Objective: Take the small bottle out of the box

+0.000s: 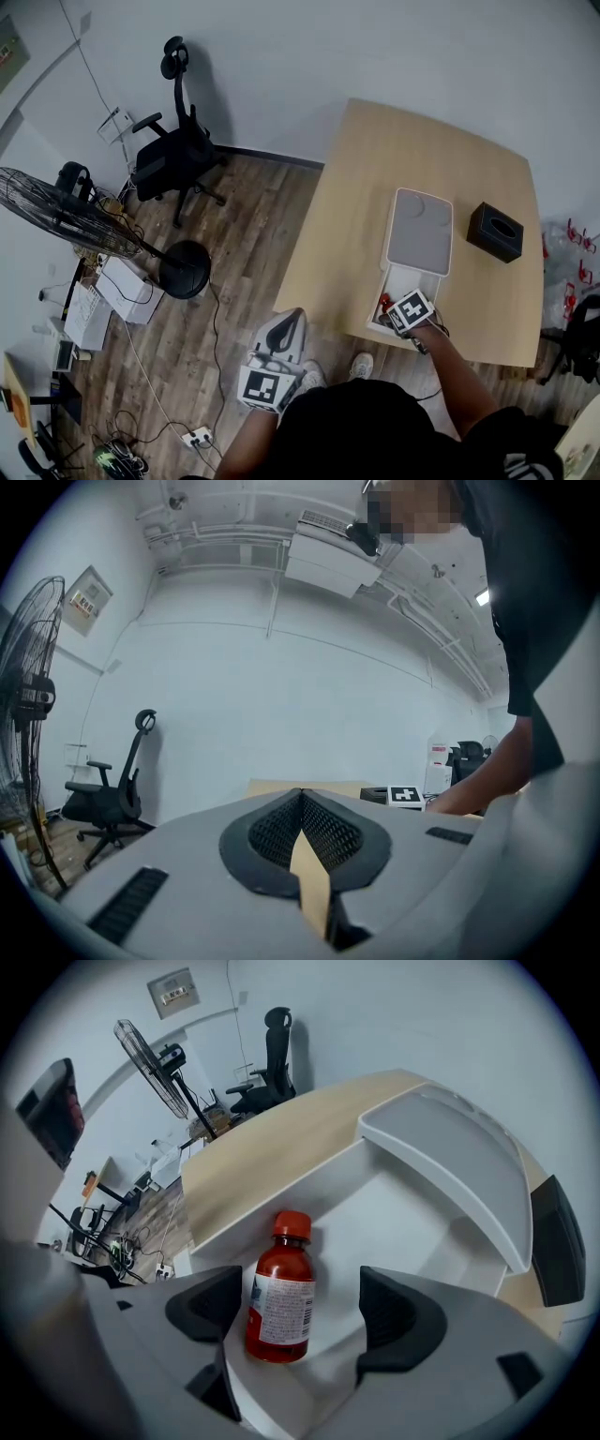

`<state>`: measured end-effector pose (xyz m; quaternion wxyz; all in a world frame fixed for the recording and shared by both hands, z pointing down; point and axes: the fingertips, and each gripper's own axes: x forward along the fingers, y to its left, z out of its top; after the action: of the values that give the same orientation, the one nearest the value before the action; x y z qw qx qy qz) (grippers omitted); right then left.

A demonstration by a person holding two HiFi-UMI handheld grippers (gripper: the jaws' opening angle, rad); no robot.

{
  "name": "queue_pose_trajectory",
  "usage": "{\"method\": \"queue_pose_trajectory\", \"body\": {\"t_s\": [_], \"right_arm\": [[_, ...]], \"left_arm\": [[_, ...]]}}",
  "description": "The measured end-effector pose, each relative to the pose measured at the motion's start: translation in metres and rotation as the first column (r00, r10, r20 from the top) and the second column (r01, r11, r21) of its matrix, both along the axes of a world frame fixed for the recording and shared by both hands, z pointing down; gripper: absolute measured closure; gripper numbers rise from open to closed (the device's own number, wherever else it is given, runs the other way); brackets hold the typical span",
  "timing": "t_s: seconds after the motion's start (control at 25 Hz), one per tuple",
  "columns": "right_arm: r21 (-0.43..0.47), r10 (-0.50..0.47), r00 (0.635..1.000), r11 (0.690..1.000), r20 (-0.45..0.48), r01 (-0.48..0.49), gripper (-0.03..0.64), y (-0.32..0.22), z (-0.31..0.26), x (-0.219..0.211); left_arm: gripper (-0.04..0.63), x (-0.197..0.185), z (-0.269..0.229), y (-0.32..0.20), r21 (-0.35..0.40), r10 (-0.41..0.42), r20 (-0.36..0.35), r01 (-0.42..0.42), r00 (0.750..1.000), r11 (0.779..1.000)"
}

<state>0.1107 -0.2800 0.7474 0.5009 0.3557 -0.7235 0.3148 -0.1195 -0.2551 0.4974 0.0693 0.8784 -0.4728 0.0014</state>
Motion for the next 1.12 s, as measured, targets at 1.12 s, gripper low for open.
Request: {"method": "queue_pose_trajectory", "body": {"t_s": [1.12], "right_arm": [[-0.066, -0.079, 0.995, 0.995, -0.053, 0.075, 0.39, 0.011, 0.006, 0.0]], "left_arm": [[0.584, -0.022, -0.006, -0.008, 0.011, -0.056, -0.028, 0.057, 0.998, 0.998]]}}
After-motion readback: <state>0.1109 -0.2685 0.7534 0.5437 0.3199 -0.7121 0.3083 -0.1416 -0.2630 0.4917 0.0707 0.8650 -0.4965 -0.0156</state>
